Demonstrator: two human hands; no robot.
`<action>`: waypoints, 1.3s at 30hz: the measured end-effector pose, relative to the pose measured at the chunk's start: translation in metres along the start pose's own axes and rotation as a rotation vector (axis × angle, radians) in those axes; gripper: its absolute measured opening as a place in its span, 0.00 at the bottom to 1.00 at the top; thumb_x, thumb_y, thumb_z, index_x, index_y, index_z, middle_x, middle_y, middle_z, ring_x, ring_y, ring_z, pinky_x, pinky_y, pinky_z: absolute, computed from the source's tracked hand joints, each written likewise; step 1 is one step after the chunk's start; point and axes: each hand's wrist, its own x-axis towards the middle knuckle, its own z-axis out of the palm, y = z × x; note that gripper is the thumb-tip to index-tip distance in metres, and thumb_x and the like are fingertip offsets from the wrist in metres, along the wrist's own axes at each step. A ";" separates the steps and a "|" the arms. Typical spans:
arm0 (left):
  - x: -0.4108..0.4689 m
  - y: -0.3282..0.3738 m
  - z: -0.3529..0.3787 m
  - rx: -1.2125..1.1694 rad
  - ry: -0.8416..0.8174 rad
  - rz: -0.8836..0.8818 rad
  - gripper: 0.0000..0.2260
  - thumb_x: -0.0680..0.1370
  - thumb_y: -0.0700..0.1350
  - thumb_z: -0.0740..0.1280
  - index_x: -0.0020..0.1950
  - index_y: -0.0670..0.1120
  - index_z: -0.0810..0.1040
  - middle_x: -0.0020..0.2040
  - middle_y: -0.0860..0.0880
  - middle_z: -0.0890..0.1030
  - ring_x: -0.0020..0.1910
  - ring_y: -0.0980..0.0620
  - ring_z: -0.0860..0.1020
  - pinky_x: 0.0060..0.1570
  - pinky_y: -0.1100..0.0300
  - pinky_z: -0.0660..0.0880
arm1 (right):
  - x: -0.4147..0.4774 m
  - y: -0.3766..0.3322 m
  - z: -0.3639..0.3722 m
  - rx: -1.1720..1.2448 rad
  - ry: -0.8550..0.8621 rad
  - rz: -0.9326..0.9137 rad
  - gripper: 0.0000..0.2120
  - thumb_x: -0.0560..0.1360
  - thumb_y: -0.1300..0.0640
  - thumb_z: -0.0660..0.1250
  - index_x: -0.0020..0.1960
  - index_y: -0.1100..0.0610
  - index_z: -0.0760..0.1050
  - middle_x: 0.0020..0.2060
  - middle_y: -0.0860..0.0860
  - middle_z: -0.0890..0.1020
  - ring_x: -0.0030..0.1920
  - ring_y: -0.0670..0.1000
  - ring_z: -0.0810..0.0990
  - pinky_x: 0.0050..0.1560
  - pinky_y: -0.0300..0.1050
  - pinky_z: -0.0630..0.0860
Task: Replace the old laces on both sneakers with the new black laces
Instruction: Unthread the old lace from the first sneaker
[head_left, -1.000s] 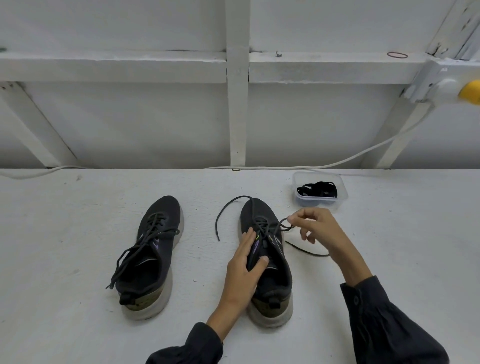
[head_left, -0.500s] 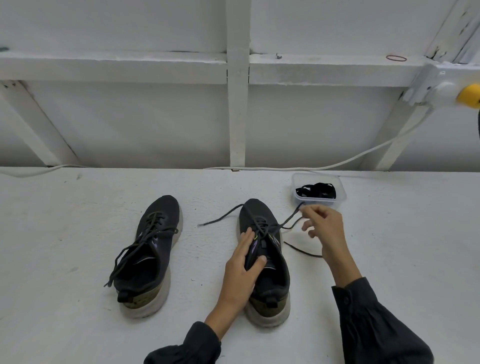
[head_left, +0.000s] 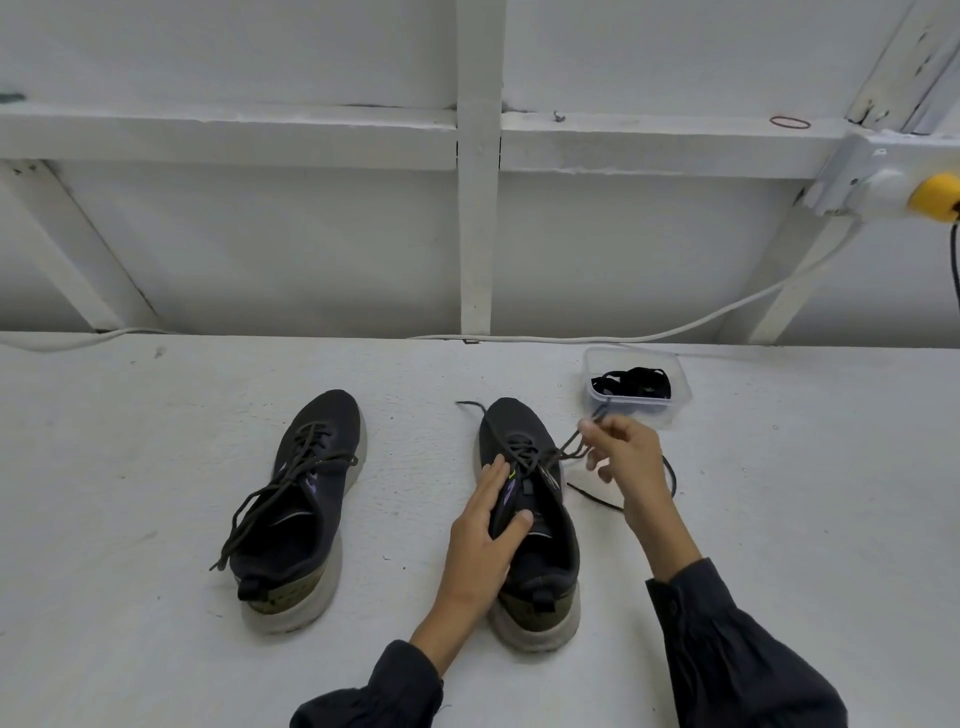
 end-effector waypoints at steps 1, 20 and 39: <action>0.000 0.000 0.000 0.001 0.001 0.000 0.27 0.79 0.40 0.68 0.75 0.52 0.65 0.76 0.58 0.64 0.74 0.63 0.60 0.75 0.59 0.59 | 0.002 0.000 -0.001 0.050 0.044 0.012 0.07 0.77 0.60 0.69 0.41 0.60 0.76 0.36 0.54 0.78 0.27 0.48 0.72 0.26 0.37 0.64; 0.000 0.000 -0.002 0.030 0.005 0.016 0.28 0.78 0.41 0.68 0.76 0.51 0.64 0.76 0.57 0.64 0.74 0.63 0.61 0.75 0.60 0.60 | -0.007 0.001 0.005 -0.100 -0.199 0.155 0.15 0.74 0.49 0.73 0.39 0.60 0.77 0.30 0.50 0.77 0.25 0.48 0.72 0.25 0.37 0.63; 0.001 -0.001 -0.003 0.085 0.002 0.033 0.28 0.79 0.42 0.67 0.77 0.52 0.63 0.76 0.59 0.63 0.74 0.64 0.60 0.74 0.62 0.60 | -0.013 0.003 0.008 -0.174 -0.327 0.083 0.08 0.74 0.59 0.73 0.39 0.61 0.78 0.29 0.52 0.78 0.26 0.48 0.75 0.26 0.38 0.67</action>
